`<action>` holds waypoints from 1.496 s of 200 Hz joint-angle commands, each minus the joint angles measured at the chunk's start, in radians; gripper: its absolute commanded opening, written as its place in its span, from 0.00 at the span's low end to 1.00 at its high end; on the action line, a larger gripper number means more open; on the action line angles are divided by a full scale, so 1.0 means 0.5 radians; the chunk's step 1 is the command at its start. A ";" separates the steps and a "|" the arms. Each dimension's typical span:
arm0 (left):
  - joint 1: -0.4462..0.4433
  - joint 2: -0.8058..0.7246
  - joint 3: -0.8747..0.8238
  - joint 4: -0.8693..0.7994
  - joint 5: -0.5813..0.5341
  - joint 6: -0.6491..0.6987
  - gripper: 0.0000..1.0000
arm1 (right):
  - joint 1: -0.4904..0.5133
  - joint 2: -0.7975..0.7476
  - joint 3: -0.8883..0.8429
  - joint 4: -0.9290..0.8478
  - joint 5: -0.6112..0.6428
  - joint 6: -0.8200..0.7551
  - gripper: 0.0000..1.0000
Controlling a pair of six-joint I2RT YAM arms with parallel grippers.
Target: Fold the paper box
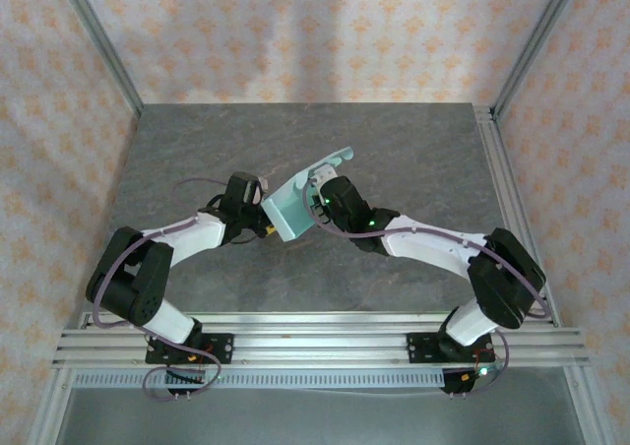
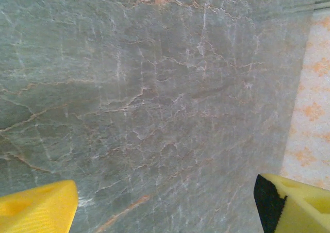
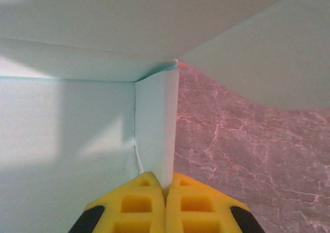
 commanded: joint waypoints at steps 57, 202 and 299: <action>0.103 -0.002 -0.060 0.079 0.073 0.082 0.90 | -0.096 -0.262 -0.254 -0.003 0.136 0.008 0.00; 0.291 -0.353 -0.154 -0.484 -0.645 0.279 0.92 | -0.211 0.203 -0.096 -0.526 0.371 0.608 0.00; 0.294 -0.396 -0.128 -0.546 -0.688 0.331 0.93 | -0.182 0.703 0.200 -1.070 0.496 0.736 0.00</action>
